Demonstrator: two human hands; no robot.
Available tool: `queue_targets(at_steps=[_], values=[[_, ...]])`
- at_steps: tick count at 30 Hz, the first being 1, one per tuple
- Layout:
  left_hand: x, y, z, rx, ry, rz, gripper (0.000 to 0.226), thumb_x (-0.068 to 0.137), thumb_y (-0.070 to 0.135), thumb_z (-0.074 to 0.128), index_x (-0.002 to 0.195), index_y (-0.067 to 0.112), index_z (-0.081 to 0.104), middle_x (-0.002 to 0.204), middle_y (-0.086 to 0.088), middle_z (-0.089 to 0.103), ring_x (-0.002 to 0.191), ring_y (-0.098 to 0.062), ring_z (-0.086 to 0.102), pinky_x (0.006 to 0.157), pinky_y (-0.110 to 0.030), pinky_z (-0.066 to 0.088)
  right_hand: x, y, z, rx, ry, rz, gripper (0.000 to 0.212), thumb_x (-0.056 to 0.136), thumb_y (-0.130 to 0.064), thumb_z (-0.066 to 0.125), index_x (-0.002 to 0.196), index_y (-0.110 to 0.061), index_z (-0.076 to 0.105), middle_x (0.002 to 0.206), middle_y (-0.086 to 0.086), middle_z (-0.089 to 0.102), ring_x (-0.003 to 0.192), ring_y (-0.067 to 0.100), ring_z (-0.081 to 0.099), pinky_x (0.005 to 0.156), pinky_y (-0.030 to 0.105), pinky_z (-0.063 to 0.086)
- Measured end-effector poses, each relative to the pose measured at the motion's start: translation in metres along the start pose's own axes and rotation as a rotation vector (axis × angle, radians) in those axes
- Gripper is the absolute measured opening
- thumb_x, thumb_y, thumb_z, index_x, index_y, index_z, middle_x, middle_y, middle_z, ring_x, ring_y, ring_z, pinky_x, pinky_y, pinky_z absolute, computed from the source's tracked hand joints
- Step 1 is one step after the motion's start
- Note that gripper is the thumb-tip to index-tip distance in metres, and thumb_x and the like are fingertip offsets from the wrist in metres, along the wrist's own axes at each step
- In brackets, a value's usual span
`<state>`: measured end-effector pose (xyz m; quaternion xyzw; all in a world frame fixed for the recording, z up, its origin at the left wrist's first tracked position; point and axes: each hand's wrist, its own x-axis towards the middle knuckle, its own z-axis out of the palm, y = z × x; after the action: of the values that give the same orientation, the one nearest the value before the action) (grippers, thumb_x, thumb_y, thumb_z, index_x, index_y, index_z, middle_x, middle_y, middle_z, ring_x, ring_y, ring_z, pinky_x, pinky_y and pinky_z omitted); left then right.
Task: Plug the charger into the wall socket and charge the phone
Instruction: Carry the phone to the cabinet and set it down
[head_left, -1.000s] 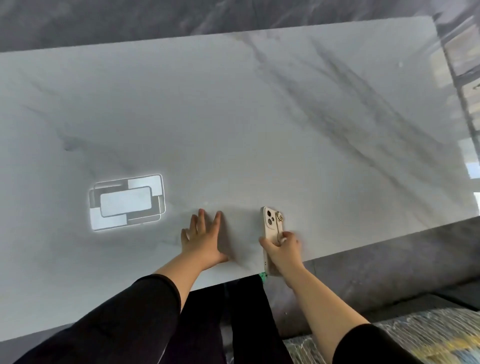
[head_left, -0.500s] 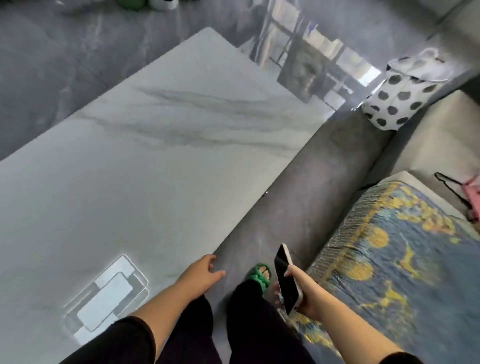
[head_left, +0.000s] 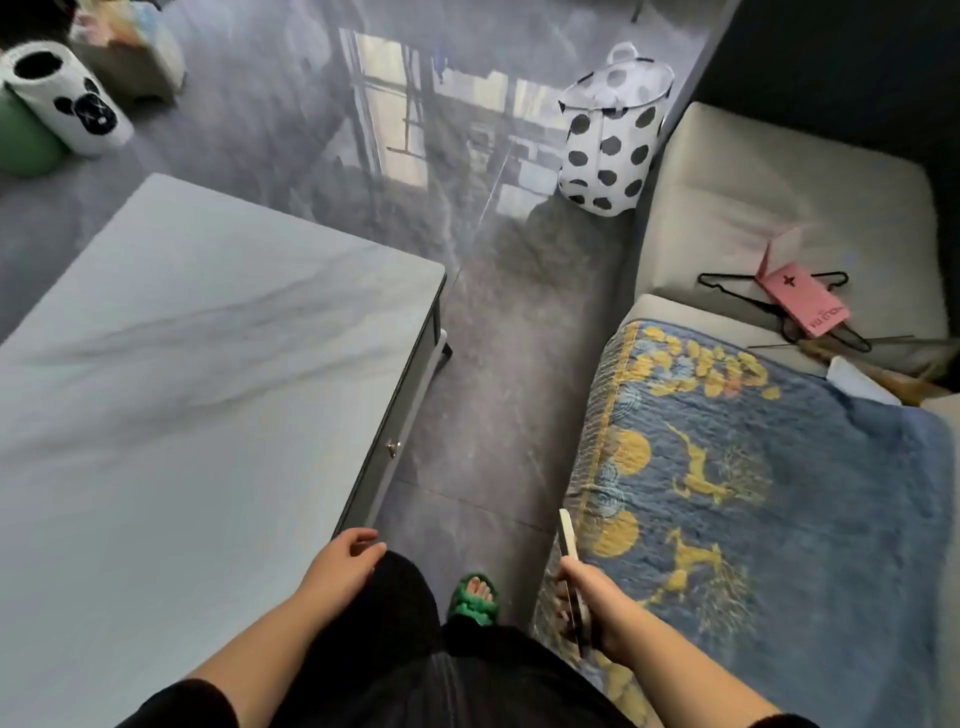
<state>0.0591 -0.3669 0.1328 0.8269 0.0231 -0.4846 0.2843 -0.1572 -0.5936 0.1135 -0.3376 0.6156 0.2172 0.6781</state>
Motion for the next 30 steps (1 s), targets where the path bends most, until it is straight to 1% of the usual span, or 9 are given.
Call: queue_targets(at_steps=[4,8,11,14,16,19,22,25,30], values=[[0.036,0.049,-0.014,-0.037,0.016,-0.008,0.025,0.090,0.013,0.060,0.112,0.002,0.065,0.097,-0.012,0.068,0.097,-0.031,0.066,0.096,-0.043,0.051,0.023,-0.073,-0.006,0.076,-0.010,-0.089,0.015,0.081,-0.023,0.053,0.072,-0.013,0.046,0.055,0.002,0.037,0.038,0.018,0.036,0.042,0.027,0.031],[0.077,0.116,-0.035,-0.023,0.012,0.002,0.017,0.090,0.016,0.058,0.104,0.010,0.065,0.098,-0.009,0.068,0.096,-0.028,0.066,0.094,-0.039,0.052,0.040,-0.167,-0.007,0.048,0.028,-0.135,0.011,0.080,-0.020,0.053,0.074,-0.012,0.048,0.057,0.004,0.041,0.039,0.018,0.038,0.040,0.025,0.032],[0.116,0.173,-0.051,-0.023,-0.013,0.004,0.014,0.091,0.017,0.056,0.101,0.011,0.064,0.093,-0.008,0.067,0.084,-0.023,0.064,0.078,-0.029,0.049,0.048,-0.239,-0.009,0.019,0.035,-0.156,0.011,0.082,-0.021,0.052,0.075,-0.012,0.049,0.062,0.004,0.042,0.040,0.018,0.039,0.039,0.024,0.033],[0.155,0.233,-0.063,-0.032,-0.030,-0.020,0.018,0.092,0.014,0.054,0.104,0.006,0.065,0.098,-0.012,0.068,0.083,-0.022,0.063,0.056,-0.021,0.042,0.053,-0.301,-0.020,-0.008,0.072,-0.189,0.010,0.080,-0.020,0.052,0.075,-0.013,0.046,0.062,0.004,0.039,0.039,0.016,0.038,0.039,0.024,0.032],[0.179,0.276,-0.067,-0.048,-0.048,-0.004,0.020,0.093,0.012,0.052,0.106,0.003,0.064,0.097,-0.012,0.066,0.079,-0.020,0.061,0.049,-0.017,0.036,0.057,-0.338,-0.034,-0.015,0.098,-0.218,0.011,0.077,-0.021,0.053,0.076,-0.014,0.045,0.065,0.005,0.037,0.041,0.017,0.036,0.041,0.025,0.031],[0.212,0.347,-0.066,-0.058,-0.069,0.042,0.019,0.094,0.012,0.052,0.108,0.003,0.062,0.098,-0.012,0.064,0.072,-0.014,0.057,0.047,-0.014,0.039,0.060,-0.392,-0.062,-0.036,0.144,-0.198,0.013,0.081,-0.023,0.054,0.079,-0.013,0.046,0.065,0.005,0.039,0.043,0.017,0.036,0.044,0.025,0.030],[0.244,0.414,-0.061,-0.111,-0.085,0.085,0.020,0.095,0.009,0.050,0.110,0.001,0.060,0.099,-0.014,0.062,0.070,-0.012,0.055,0.040,-0.006,0.041,0.069,-0.443,-0.092,-0.026,0.155,-0.156,0.016,0.085,-0.022,0.051,0.072,-0.016,0.044,0.052,0.000,0.038,0.038,0.015,0.034,0.041,0.023,0.028],[0.276,0.478,-0.054,-0.194,-0.079,0.091,0.021,0.094,0.013,0.052,0.111,0.003,0.060,0.099,-0.013,0.064,0.069,-0.013,0.057,0.049,-0.014,0.042,0.084,-0.499,-0.118,-0.072,0.153,-0.101,0.022,0.086,-0.027,0.049,0.065,-0.021,0.043,0.046,-0.004,0.033,0.035,0.014,0.030,0.042,0.021,0.024],[0.323,0.555,-0.042,-0.324,-0.004,0.023,0.012,0.094,0.013,0.052,0.103,0.010,0.060,0.086,-0.003,0.063,0.062,-0.009,0.055,0.048,-0.015,0.036,0.107,-0.618,-0.143,-0.342,0.126,-0.106,0.011,0.084,-0.025,0.050,0.079,-0.017,0.044,0.060,0.002,0.035,0.039,0.015,0.031,0.047,0.022,0.027]])
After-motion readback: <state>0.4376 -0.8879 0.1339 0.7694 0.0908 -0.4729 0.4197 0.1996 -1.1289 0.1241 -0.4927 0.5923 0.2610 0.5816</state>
